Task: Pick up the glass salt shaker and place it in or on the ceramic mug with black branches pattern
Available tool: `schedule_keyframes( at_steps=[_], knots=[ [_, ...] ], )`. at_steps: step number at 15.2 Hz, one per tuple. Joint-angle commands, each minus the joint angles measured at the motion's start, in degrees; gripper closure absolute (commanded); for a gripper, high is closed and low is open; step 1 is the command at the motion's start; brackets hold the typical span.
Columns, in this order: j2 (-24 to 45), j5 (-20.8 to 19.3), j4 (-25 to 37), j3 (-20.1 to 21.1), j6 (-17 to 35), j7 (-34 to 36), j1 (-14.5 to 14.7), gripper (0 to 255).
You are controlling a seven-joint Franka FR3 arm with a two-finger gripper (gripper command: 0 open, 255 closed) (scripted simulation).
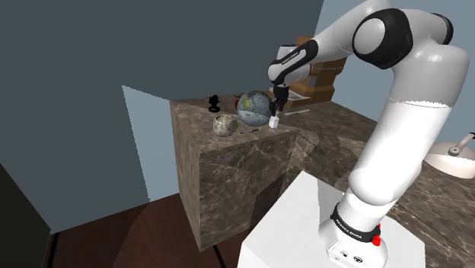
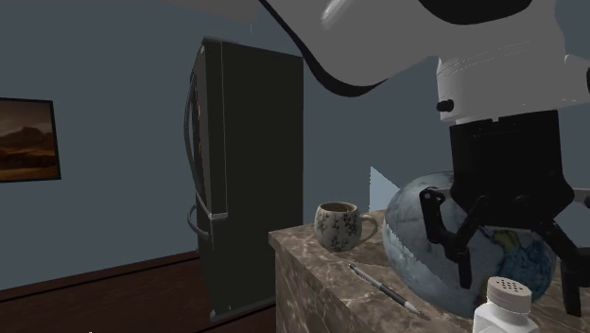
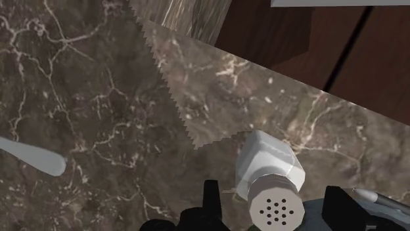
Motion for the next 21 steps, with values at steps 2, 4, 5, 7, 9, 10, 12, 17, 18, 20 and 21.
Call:
schedule_keyframes(
  at_steps=[2,4,5,7,9,10,12,17,18,20,21],
  knots=[
    [1.53,0.38,0.53,0.23,0.19,-0.29,0.05,255],
    [0.73,0.19,1.19,0.18,-1.24,-0.27,0.14,255],
    [0.34,0.10,1.53,0.16,-1.95,-0.27,0.18,255],
    [-0.40,-0.07,2.24,0.13,-3.38,-0.26,0.26,255],
    [-1.08,-0.22,3.02,0.12,-4.83,-0.27,0.32,255],
    [-1.41,-0.29,3.43,0.12,-5.55,-0.28,0.35,255],
    [-1.15,-0.23,3.16,0.13,-4.95,-0.25,0.34,0],
    [-8.18,55.59,-19.55,-6.77,26.72,-66.73,2.52,0],
    [-7.19,57.07,-19.06,-6.33,26.89,-67.81,2.37,0],
    [-5.21,59.97,-18.04,-5.85,27.20,-69.92,2.43,0],
    [-4.22,61.38,-17.51,-5.61,27.33,-70.95,2.45,0]
  ],
)
